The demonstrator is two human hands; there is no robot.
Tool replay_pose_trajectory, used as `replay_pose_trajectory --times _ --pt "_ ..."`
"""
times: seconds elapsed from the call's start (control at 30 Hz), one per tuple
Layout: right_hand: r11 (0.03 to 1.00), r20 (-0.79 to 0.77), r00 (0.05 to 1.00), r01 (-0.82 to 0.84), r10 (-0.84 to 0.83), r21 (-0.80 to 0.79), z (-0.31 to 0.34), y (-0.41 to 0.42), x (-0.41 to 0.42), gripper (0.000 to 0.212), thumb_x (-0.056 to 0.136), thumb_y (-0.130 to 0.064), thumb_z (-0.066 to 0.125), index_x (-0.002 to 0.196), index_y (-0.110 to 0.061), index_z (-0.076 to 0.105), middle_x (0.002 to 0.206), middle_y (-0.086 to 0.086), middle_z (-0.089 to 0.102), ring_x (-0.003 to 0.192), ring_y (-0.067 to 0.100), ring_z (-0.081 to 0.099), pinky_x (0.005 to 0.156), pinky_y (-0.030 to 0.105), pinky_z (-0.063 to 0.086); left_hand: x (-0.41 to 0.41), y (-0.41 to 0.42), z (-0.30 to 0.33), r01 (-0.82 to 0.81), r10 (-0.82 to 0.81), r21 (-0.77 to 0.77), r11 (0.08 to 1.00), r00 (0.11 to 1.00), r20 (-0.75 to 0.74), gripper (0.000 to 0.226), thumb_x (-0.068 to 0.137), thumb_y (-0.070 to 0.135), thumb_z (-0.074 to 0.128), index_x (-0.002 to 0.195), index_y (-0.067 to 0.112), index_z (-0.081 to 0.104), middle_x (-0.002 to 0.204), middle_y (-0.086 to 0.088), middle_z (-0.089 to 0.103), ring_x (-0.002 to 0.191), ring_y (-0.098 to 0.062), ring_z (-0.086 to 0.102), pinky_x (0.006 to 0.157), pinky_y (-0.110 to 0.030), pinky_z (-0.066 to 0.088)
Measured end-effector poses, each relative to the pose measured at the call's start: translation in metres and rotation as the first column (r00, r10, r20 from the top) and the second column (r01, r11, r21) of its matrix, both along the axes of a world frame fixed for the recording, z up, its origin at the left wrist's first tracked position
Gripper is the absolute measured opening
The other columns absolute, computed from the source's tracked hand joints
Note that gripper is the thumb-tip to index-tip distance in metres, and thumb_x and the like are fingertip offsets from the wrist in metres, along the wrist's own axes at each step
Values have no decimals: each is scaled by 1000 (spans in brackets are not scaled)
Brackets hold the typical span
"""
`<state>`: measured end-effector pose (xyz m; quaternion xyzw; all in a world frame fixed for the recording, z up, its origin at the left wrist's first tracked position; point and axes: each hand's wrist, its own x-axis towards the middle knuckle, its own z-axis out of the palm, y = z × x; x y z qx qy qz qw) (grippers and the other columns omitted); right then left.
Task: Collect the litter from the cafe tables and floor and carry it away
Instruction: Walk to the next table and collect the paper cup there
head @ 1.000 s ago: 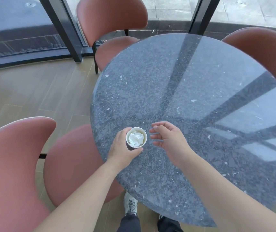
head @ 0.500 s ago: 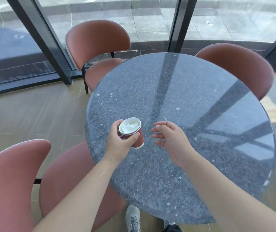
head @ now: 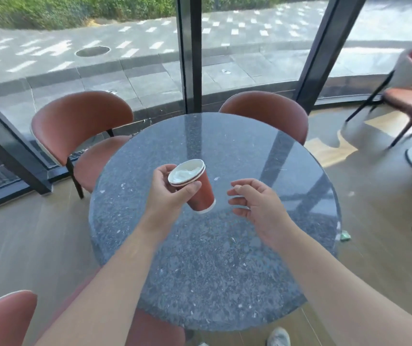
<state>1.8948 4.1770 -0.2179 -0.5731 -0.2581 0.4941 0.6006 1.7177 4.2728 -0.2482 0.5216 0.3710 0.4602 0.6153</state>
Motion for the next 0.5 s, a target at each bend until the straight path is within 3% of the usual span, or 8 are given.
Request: replay_pose_trajectory --times 0.17,0.3,0.5 --pt "992 -20 995 104 -102 67 22 -24 24 11 92 -8 58 92 -14 67 79 -1 70 67 11 64 57 21 50 34 -6 22 76 -76 13 997 996 44 74 56 37 86 119 24 50 109 6 68 93 0 68 76 -18 54" --pt "977 -22 984 180 -178 115 37 -52 49 12 92 -8 57 94 -15 67 81 0 71 68 12 65 58 22 50 68 -19 45 131 -134 41 991 988 82 72 55 36 85 118 20 53 114 -4 70 105 -15 69 91 -35 55" --pt "941 -26 957 288 -288 176 59 -112 92 12 92 -8 56 92 -15 66 79 0 72 67 12 65 57 22 50 135 -68 74 269 -278 96 959 956 99 69 56 36 84 117 20 57 105 4 74 98 -8 70 83 -24 56"
